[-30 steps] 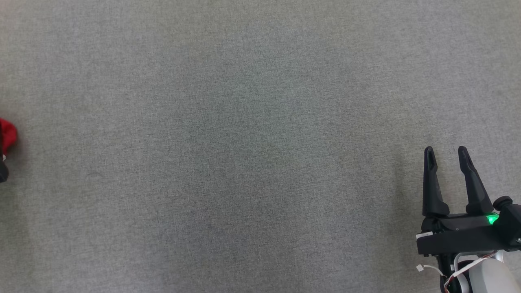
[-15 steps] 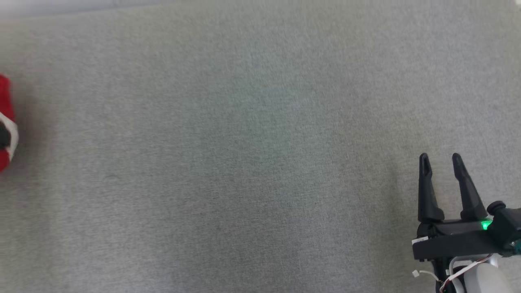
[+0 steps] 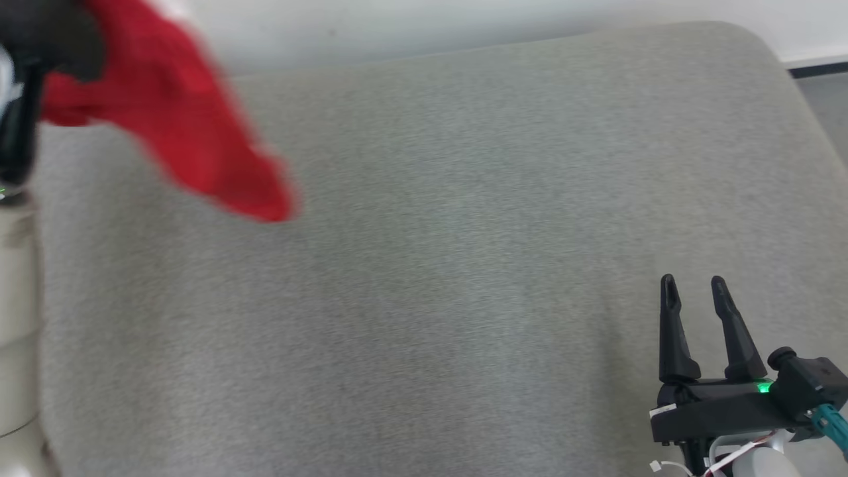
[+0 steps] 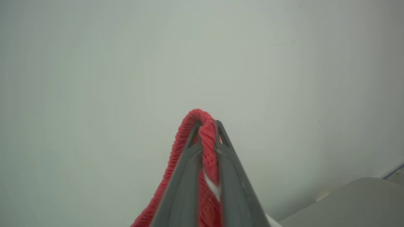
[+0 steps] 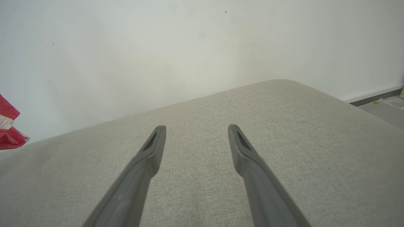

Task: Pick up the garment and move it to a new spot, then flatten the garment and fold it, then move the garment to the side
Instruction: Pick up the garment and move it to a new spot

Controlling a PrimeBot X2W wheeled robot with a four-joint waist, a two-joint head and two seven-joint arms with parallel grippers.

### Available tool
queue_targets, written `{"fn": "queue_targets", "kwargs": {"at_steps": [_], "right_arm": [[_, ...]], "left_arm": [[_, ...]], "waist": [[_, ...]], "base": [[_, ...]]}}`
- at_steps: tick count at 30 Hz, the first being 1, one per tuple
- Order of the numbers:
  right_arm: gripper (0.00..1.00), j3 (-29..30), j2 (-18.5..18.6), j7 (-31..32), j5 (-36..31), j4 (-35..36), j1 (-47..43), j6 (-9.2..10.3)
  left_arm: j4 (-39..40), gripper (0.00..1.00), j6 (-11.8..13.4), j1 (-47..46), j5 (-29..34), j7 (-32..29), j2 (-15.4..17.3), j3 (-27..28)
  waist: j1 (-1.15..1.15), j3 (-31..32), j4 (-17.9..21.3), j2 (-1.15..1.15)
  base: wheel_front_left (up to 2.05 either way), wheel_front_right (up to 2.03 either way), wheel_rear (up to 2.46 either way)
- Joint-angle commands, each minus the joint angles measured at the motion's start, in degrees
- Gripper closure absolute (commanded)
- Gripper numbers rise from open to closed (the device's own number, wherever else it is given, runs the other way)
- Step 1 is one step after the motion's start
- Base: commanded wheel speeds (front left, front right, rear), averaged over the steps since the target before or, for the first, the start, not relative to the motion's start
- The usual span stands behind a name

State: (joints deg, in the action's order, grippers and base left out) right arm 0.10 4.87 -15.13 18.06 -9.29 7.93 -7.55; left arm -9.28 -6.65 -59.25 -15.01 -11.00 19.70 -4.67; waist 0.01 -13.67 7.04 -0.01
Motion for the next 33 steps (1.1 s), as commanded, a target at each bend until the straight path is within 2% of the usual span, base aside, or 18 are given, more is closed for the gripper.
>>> {"fn": "queue_targets", "kwargs": {"at_steps": [1, 10, 16, 21, 29, 30, 33], "right_arm": [[0.0, 0.1, -0.3, 0.0, 0.3, -0.1, -0.6, 0.12], [0.0, -0.3, -1.7, 0.0, 1.2, -1.3, -0.7, 0.12], [0.0, 0.2, -1.9, 0.0, 1.0, -1.4, -1.0, 0.12], [0.0, 1.1, -1.9, 0.0, 0.1, -0.9, -1.5, 0.12], [0.0, 1.6, -0.5, 0.0, -0.9, -0.7, -2.4, 0.12], [0.0, 1.3, -0.1, 0.0, -1.0, -0.8, -2.6, 0.12], [0.0, 1.1, 0.6, 0.0, -1.0, -1.0, -3.1, 0.12]], "left_arm": [[0.1, 1.0, -0.4, -1.1, -1.5, -0.7, -0.9, -0.9], [-2.4, 1.0, -0.8, -7.2, -5.1, -0.6, -8.0, -9.9], [-6.4, 1.0, -0.6, -3.4, -7.6, 3.1, -12.8, -13.4], [-7.7, 1.0, 0.8, 5.0, -8.9, 6.5, -12.6, -12.5], [-5.1, 1.0, 4.3, 24.7, -11.5, 11.0, -9.4, -8.7], [-3.8, 1.0, 5.3, 29.9, -12.2, 11.8, -8.8, -7.5], [-1.7, 1.0, 6.5, 37.5, -13.1, 12.7, -7.8, -6.3]], "waist": [[-0.01, 1.3, 3.1, 0.01], [-0.01, 1.7, 12.5, 0.01], [-0.01, 1.4, 14.9, 0.01], [-0.01, 1.4, 13.3, 0.01], [-0.01, 2.8, 7.0, 0.01], [-0.01, 3.3, 5.5, 0.01], [-0.01, 4.2, 3.4, 0.01]], "base": [[0.0, 0.0, 0.0], [0.0, 0.0, 0.0], [0.0, 0.0, 0.0], [0.0, 0.0, 0.0], [0.0, 0.0, 0.0], [0.0, 0.0, 0.0], [0.0, 0.0, 0.0]]}}
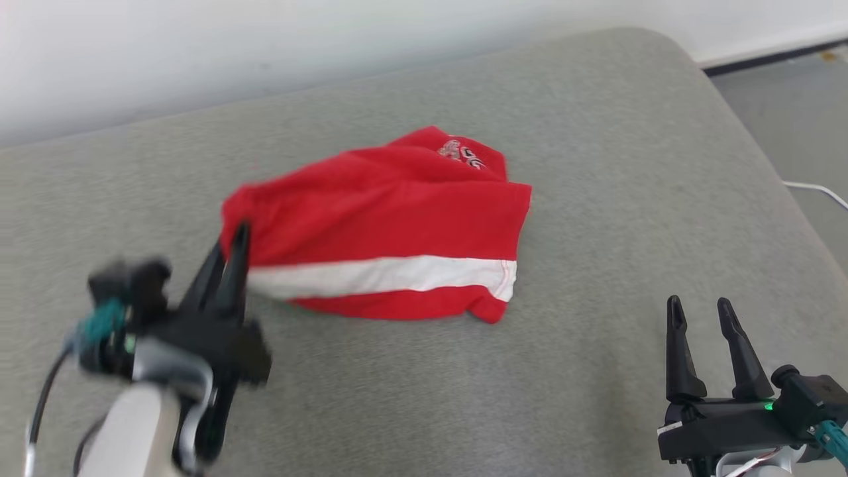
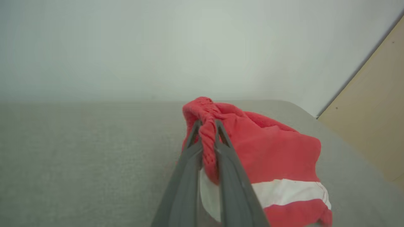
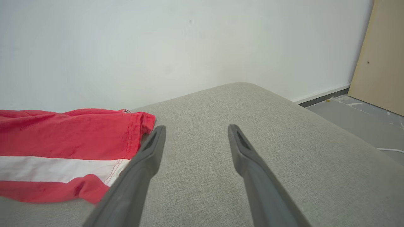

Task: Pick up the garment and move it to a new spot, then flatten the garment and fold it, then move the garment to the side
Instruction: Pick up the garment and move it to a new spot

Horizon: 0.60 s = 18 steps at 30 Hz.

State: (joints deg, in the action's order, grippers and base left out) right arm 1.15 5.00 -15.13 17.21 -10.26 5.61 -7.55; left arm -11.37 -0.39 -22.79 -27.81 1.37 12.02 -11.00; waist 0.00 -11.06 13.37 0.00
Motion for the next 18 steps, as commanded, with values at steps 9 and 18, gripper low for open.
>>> {"fn": "queue_targets", "kwargs": {"at_steps": [9, 18], "right_arm": [[0.0, -1.0, 1.8, 0.0, 0.2, -0.6, -1.7, 0.12], [0.0, -2.4, 2.7, 0.0, 0.1, -0.8, -2.3, 0.12]], "left_arm": [[3.2, 1.0, 1.5, 12.6, -2.3, 2.2, -0.4, 1.0], [-1.8, 0.0, 0.2, 12.5, -0.3, 9.9, -1.1, 0.3]], "waist": [[0.0, 3.5, -6.5, 0.0], [0.0, 6.3, -8.5, 0.0]], "base": [[0.0, 0.0, 0.0], [0.0, 0.0, 0.0]]}}
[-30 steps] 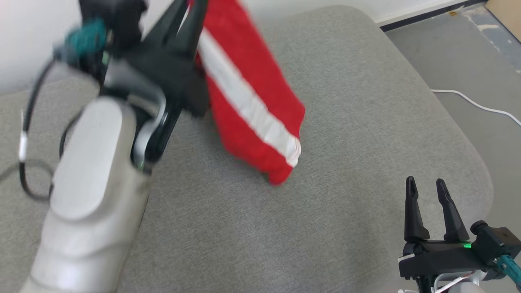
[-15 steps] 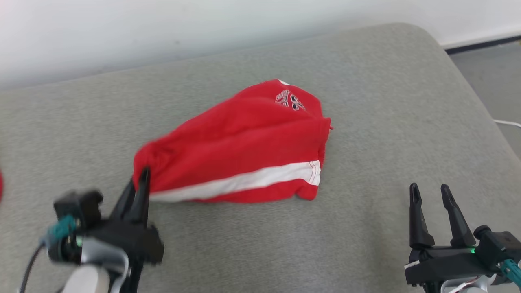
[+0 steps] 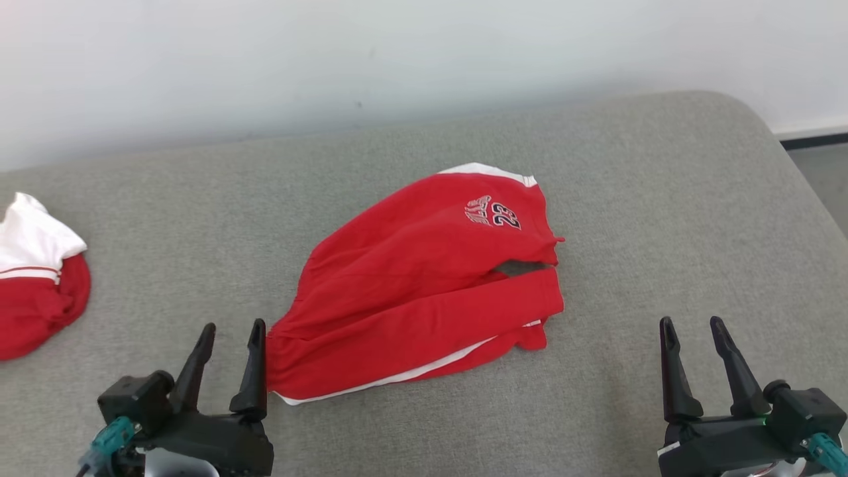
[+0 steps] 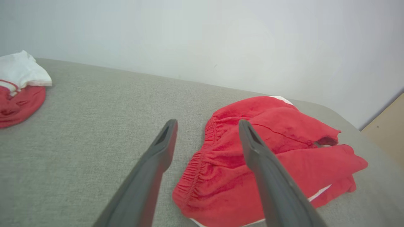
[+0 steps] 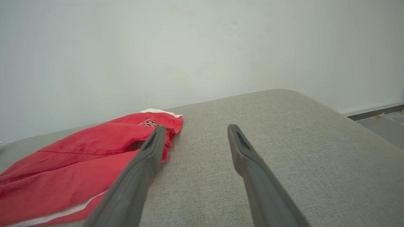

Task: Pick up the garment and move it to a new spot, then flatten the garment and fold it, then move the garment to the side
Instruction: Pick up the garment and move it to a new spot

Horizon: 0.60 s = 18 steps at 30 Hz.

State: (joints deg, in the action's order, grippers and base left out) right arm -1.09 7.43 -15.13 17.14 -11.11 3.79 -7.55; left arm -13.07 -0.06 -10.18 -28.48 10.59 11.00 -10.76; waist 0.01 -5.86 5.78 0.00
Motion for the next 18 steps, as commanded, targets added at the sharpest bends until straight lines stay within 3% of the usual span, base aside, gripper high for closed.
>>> {"fn": "queue_targets", "kwargs": {"at_steps": [1, 11, 18], "right_arm": [[0.0, -0.3, 0.4, 0.0, 0.1, 0.1, -0.6, 0.12], [0.0, -1.0, 1.2, 0.0, 0.0, 0.6, -2.3, 0.12], [0.0, -1.7, 1.7, 0.0, 0.3, 0.5, -3.0, 0.12]], "left_arm": [[-0.3, 0.0, -0.2, -0.1, 0.7, 1.6, -0.1, 0.2], [5.2, 0.0, 0.4, 4.2, 7.6, 4.6, -1.1, 6.5], [10.2, 0.0, -1.9, 9.0, 14.4, 4.6, -4.3, 11.5]], "waist": [[-0.01, 1.5, -1.1, 0.0], [-0.01, 3.6, -3.5, 0.0], [-0.01, 3.8, -4.8, 0.0]], "base": [[0.0, 0.0, 0.0], [0.0, 0.0, 0.0], [0.0, 0.0, 0.0]]}}
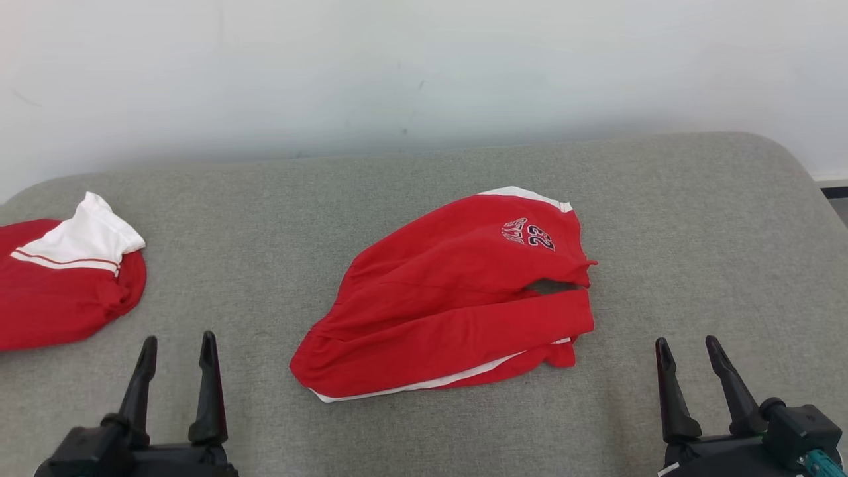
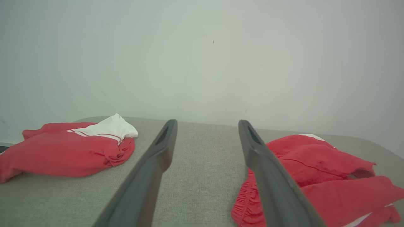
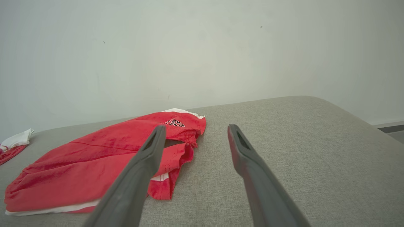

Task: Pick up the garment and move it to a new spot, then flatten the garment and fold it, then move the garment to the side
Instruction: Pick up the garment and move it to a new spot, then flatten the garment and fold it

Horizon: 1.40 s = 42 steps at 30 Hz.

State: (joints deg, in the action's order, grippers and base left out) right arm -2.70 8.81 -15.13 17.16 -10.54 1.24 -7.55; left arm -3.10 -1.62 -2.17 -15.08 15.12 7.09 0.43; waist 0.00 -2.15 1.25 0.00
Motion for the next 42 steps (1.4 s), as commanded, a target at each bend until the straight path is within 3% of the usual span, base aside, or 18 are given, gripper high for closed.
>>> {"fn": "queue_targets", "kwargs": {"at_steps": [1, 15, 32, 42], "right_arm": [[0.0, -0.1, 0.3, 0.0, 0.4, -0.1, -0.6, 0.12], [0.0, -1.5, 0.1, 0.0, 0.9, -1.5, -1.2, 0.12], [0.0, -3.9, 1.2, 0.0, 1.1, -3.0, 0.0, 0.12], [0.0, -10.1, 5.3, 0.0, 2.6, -14.1, 8.2, 0.12]], "left_arm": [[0.5, 0.0, -0.7, 1.5, 1.9, 0.0, -0.6, 0.7], [-0.5, 0.0, -3.8, 4.8, 7.7, 0.0, -3.0, 4.9], [-1.3, 0.0, -5.2, 3.0, 9.5, 0.1, -3.9, 5.5], [-1.2, 0.0, -5.0, 0.9, 8.9, 0.1, -4.2, 3.3]], "waist": [[0.0, 0.2, -0.4, 0.0], [0.0, 0.3, 0.3, 0.0], [0.0, -0.8, -0.8, 0.0], [0.0, -4.5, -5.0, 0.0]], "base": [[0.0, 0.0, 0.0], [0.0, 0.0, 0.0], [0.0, 0.0, 0.0], [0.0, 0.0, 0.0]]}}
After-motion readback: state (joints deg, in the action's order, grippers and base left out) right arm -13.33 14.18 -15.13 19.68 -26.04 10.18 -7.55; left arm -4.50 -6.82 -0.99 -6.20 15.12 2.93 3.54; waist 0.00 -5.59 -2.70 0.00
